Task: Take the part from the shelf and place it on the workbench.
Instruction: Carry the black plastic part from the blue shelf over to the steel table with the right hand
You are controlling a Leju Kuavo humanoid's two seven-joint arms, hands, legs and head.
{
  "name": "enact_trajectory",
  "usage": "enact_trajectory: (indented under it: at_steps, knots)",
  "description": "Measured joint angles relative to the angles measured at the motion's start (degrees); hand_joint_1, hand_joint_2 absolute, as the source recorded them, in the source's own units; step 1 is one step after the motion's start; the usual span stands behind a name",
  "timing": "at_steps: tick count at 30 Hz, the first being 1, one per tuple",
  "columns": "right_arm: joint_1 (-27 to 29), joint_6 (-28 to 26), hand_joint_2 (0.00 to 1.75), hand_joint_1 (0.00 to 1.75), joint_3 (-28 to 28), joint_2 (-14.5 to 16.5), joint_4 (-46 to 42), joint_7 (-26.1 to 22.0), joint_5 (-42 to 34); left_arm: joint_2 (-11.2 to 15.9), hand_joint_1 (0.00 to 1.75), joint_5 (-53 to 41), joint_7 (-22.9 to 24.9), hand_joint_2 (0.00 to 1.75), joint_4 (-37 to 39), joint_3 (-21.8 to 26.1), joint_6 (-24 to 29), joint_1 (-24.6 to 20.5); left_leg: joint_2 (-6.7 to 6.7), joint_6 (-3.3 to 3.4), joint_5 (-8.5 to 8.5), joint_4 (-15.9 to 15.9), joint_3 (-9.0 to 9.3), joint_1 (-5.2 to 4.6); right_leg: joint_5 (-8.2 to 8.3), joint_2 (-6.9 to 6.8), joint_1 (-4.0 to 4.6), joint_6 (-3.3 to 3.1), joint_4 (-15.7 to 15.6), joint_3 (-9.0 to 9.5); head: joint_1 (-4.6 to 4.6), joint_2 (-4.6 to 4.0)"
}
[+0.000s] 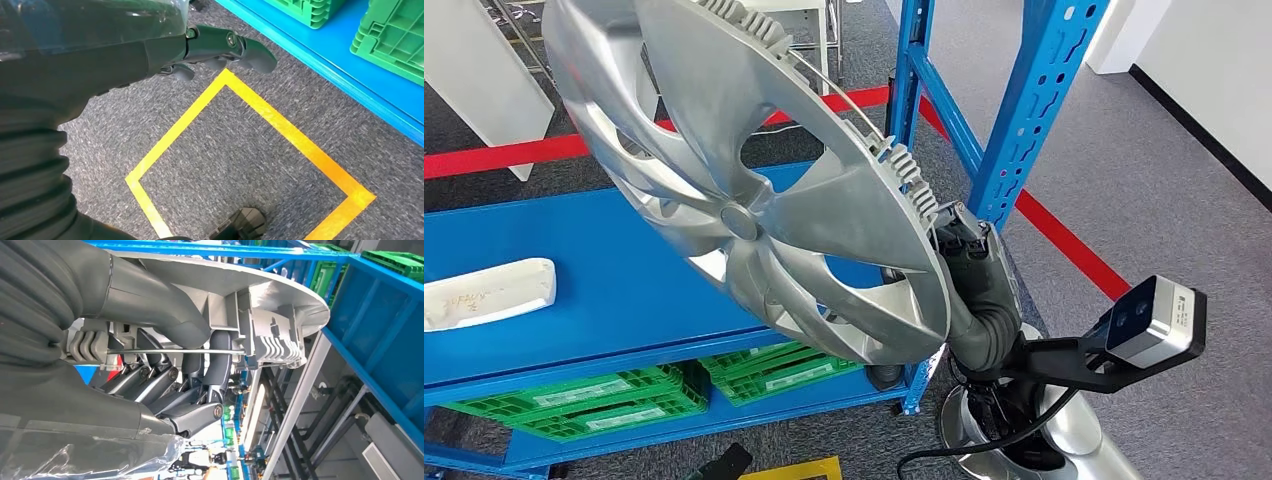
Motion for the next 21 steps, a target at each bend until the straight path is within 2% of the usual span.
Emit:
enact_trajectory:
  at_steps: [1, 4, 5, 6, 9, 10, 11, 12, 13, 15, 16, 19, 20, 21]
  knots:
    - [0.02, -0.07, 1.75, 1.75, -0.01, 0.00, 0.00, 0.00, 0.00, 0.04, 0.00, -0.01, 0.01, 1.75, -0.01, 0.00, -0.02, -0.04, 0.00, 0.21, 0.11, -1.32, 0.50, -0.18, 0.16, 0.01, 0.01, 0.31, 0.02, -0.16, 0.02, 0.00]
    - [0.12, -0.18, 1.75, 1.75, -0.04, -0.03, 0.00, 0.03, 0.00, 0.10, 0.00, -0.02, 0.07, 1.75, -0.02, -0.02, -0.10, 0.01, 0.04, 0.85, 0.58, -2.11, 0.35, -0.25, 0.47, 0.03, -0.13, 1.45, -0.15, -0.50, 0.03, 0.00]
    - [0.13, -0.18, 1.75, 1.75, -0.06, -0.05, 0.00, 0.04, 0.00, 0.14, 0.00, -0.02, 0.09, 1.75, -0.02, -0.02, -0.12, -0.02, 0.10, 1.17, 0.92, -2.37, 0.27, -0.13, -0.22, 0.03, -0.17, 1.78, 0.42, -0.73, 0.09, 0.00]
    - [0.15, -0.18, 1.75, 1.75, -0.08, -0.07, 0.00, 0.03, 0.00, 0.17, 0.00, -0.02, 0.11, 1.75, -0.03, -0.02, -0.12, -0.06, 0.16, 1.45, 1.23, -2.62, 0.17, 0.01, -1.60, 0.04, -0.21, 2.05, 2.02, -1.34, 0.20, 0.00]
    - [0.39, -0.19, 1.75, 1.75, -0.10, -0.12, 0.01, 0.04, 0.00, 0.20, 0.00, -0.03, 0.13, 1.75, -0.04, -0.02, -0.19, -0.06, 0.25, 1.89, 1.71, -2.65, -0.41, 0.03, -7.24, 0.04, -0.36, 2.64, 11.72, -4.79, 0.49, 0.00]
    - [0.50, -0.21, 1.75, 1.75, -0.10, -0.16, 0.02, 0.05, 0.00, 0.21, 0.00, -0.04, 0.16, 1.75, -0.04, -0.02, -0.21, -0.04, 0.27, 1.91, 1.84, -2.58, -0.63, 0.00, -7.89, 0.03, -0.38, 2.75, 13.82, -5.33, 0.52, 0.00]
    - [0.57, -0.23, 1.75, 1.75, -0.10, -0.22, 0.03, 0.05, 0.00, 0.22, 0.00, -0.04, 0.20, 1.75, -0.04, -0.02, -0.21, -0.03, 0.27, 1.88, 1.94, -2.46, -0.85, -0.01, -7.48, 0.03, -0.39, 2.81, 13.93, -4.95, 0.55, 0.00]
    - [0.59, -0.25, 1.75, 1.75, -0.11, -0.27, 0.04, 0.04, 0.00, 0.23, 0.00, -0.04, 0.24, 1.75, -0.04, -0.02, -0.20, -0.03, 0.26, 1.84, 2.00, -2.30, -1.04, 0.00, -6.11, 0.03, -0.41, 2.79, 11.82, -3.51, 0.59, 0.00]
    - [0.59, -0.27, 1.75, 1.75, -0.11, -0.31, 0.04, 0.04, 0.00, 0.22, 0.00, -0.04, 0.26, 1.75, -0.05, -0.02, -0.20, -0.03, 0.25, 1.75, 2.02, -2.08, -1.22, 0.00, -4.33, 0.03, -0.41, 2.71, 8.20, -1.41, 0.64, 0.00]
    - [0.58, -0.32, 1.75, 1.75, -0.13, -0.36, 0.04, 0.04, 0.00, 0.22, 0.00, -0.01, 0.27, 1.75, -0.08, -0.02, -0.17, -0.06, 0.22, 1.29, 2.11, -1.56, -1.75, -0.19, -2.26, 0.10, -0.30, 2.30, 1.70, 1.99, 0.71, 0.00]
    - [0.62, -0.36, 1.75, 1.75, -0.13, -0.39, 0.03, 0.04, 0.00, 0.23, 0.00, 0.03, 0.30, 1.75, -0.08, -0.02, -0.16, -0.07, 0.20, 0.95, 2.25, -1.37, -2.07, -0.26, -2.02, 0.15, -0.20, 1.98, 0.13, 2.60, 0.70, 0.00]
    - [0.83, -0.57, 1.75, 1.75, -0.14, -0.45, 0.04, 0.05, 0.00, 0.24, 0.00, 0.11, 0.39, 1.75, -0.08, -0.02, -0.13, -0.01, 0.17, -0.09, 2.64, -1.21, -2.74, -0.18, -1.71, 0.15, -0.12, 0.79, -0.42, 2.13, 0.67, 0.00]
    - [0.86, -0.63, 1.75, 1.75, -0.15, -0.45, 0.04, 0.05, 0.00, 0.25, 0.00, 0.13, 0.41, 1.75, -0.08, -0.02, -0.13, 0.00, 0.18, -0.42, 2.01, -0.75, -2.98, -0.14, -1.38, 0.06, -0.21, 0.35, -0.62, 1.99, 0.61, 0.00]
    - [0.86, -0.67, 1.75, 1.75, -0.16, -0.46, 0.03, 0.04, 0.00, 0.25, 0.00, 0.13, 0.43, 1.75, -0.08, -0.02, -0.13, 0.00, 0.18, -0.72, 0.67, 0.58, -3.45, -0.09, -1.05, -0.11, -0.34, -0.09, -0.85, 1.83, 0.47, 0.00]
